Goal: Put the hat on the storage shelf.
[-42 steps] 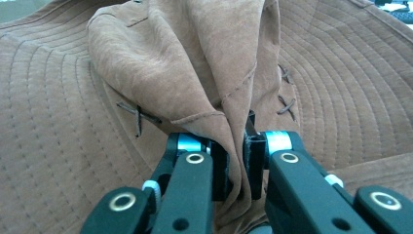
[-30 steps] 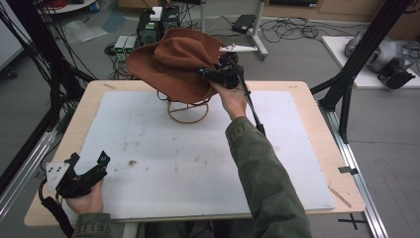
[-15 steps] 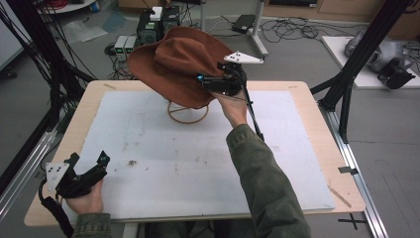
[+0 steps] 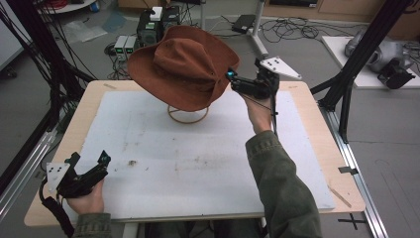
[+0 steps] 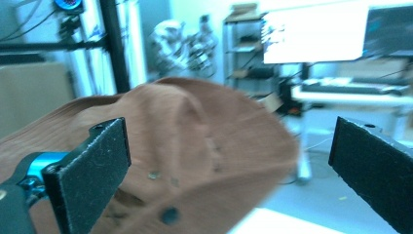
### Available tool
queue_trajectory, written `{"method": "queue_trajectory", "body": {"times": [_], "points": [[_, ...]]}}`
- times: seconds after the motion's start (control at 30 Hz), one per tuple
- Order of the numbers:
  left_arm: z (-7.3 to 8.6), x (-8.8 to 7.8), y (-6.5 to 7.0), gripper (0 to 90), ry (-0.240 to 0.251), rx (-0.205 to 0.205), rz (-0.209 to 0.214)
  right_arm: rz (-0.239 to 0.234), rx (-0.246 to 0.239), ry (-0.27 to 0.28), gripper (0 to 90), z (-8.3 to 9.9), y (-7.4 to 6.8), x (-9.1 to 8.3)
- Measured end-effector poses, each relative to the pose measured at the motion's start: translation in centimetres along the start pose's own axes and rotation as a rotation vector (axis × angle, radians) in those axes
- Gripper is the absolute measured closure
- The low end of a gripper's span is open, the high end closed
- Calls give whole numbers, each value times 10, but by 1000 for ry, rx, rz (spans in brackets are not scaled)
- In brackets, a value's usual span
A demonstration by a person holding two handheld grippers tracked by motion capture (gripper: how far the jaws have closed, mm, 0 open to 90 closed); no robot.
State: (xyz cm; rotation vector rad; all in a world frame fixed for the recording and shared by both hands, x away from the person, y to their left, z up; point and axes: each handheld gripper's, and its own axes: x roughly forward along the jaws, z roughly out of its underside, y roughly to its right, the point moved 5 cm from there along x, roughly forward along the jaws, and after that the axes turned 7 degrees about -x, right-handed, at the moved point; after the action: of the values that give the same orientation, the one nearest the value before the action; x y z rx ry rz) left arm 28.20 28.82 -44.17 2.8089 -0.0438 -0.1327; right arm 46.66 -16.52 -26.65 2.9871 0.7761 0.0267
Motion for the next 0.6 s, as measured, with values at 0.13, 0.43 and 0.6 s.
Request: {"method": "queue_trajectory", "body": {"times": [0.13,0.43,0.6], "points": [[-1,0,2,62,4,2,5,74,-6,35,9,-2,17,-26],[-2,0,2,62,12,2,-5,242,-32,77,10,8,45,-78],[-2,1,2,62,15,9,-10,335,-16,69,11,33,57,-115]]}}
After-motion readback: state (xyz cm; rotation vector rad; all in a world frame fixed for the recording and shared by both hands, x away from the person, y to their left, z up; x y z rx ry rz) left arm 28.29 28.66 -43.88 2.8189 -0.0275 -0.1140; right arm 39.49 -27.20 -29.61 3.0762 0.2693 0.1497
